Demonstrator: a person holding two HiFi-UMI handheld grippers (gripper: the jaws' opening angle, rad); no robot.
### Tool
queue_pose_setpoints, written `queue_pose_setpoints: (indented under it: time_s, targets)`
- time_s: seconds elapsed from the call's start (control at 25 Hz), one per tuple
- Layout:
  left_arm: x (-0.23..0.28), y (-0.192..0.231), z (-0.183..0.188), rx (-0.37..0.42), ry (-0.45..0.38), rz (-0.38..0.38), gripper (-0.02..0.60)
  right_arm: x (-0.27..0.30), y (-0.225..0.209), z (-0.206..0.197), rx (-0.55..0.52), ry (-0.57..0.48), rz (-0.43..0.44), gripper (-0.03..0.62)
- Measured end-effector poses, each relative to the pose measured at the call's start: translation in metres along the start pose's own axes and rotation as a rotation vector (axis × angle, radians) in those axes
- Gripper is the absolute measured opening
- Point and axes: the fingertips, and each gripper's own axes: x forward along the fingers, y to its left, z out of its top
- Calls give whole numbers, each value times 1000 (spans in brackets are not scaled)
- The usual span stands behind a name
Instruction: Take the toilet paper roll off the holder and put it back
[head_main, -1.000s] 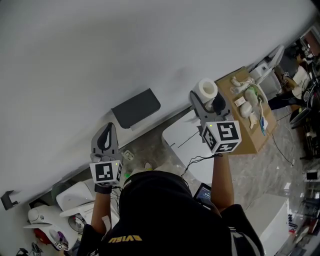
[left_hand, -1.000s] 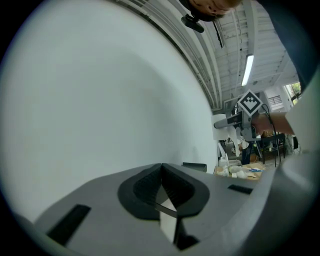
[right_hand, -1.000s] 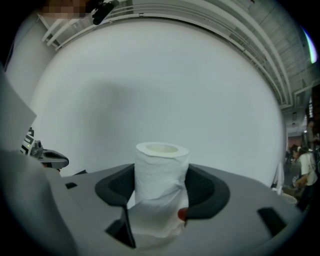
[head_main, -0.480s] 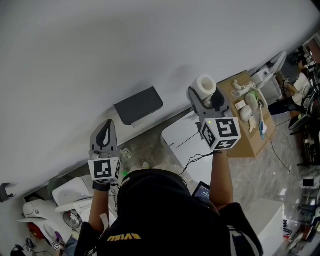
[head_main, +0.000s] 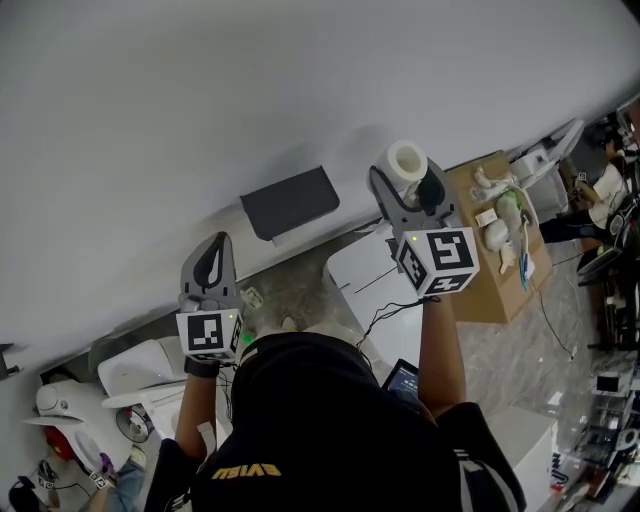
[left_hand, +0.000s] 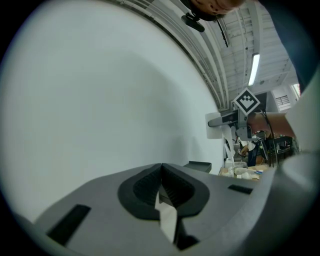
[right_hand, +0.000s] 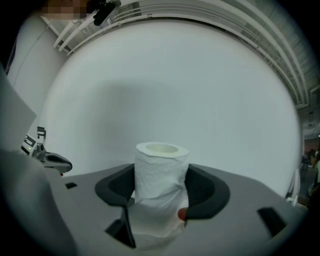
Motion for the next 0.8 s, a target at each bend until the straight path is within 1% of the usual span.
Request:
queue_pose_setpoints:
  time_s: [0.4, 0.6, 0.8]
  targets:
    - [-6, 6, -11, -14, 21, 26, 11, 27, 37, -13, 5, 24, 95, 290]
    - [-10, 14, -10, -19, 28, 24, 11, 41, 59, -10, 11, 24, 130, 290]
    - [-11, 11, -11, -18, 36, 33, 11, 46, 68, -10, 26, 18, 170, 290]
